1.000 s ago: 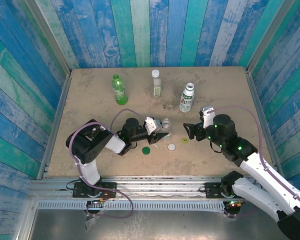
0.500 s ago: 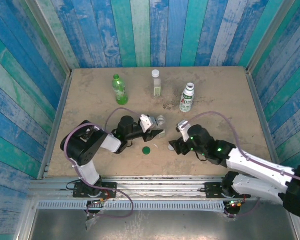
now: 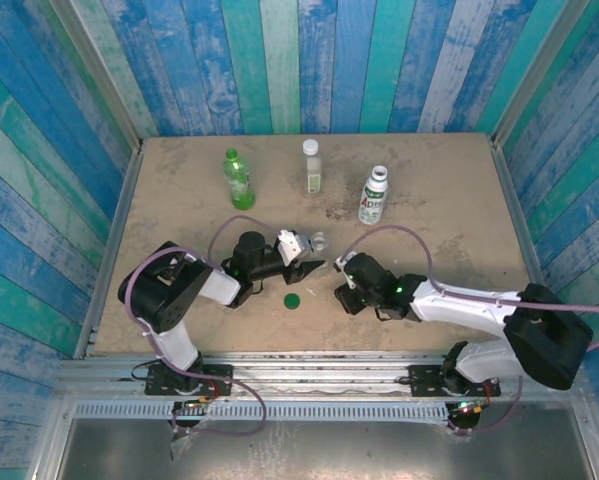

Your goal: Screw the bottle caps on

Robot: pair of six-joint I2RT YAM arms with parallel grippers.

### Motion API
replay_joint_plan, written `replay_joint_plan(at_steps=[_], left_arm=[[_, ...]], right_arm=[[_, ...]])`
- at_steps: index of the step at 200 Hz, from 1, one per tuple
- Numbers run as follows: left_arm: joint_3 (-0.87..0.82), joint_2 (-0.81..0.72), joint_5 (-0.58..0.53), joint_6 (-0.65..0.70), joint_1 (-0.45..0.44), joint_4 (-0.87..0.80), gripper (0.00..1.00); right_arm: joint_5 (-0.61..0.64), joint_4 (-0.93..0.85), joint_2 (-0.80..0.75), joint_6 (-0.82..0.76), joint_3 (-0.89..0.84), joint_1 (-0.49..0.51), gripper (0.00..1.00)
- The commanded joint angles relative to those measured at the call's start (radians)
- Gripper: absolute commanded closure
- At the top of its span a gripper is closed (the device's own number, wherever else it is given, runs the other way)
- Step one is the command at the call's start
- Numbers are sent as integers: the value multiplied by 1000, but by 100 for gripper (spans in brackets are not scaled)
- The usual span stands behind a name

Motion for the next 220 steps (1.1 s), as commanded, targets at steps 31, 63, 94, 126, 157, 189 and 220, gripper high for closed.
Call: replay_joint_plan(at_steps=[31,63,94,126,157,189,220], left_arm=[[-7,-44,17,30,4,-56,42],[3,-50,27,34,4,-72,42],[9,-47,28,46,4,-95,41],[9,-49,35,47,4,-96,41],[11,-49,38,49,4,-96,41],[11,-50,43,49,4,-100,41],[15,-52,53,51,4,-109,41]], right_arm=[[27,8,95,-10,53,28,43],[48,10,124,8,50,28,44],[42,9,142,23,48,28,46],[39,8,137,30,37,27,53],[50,6,142,27,35,28,55],[49,6,155,23,38,28,54],[46,-7,152,30,44,28,56]])
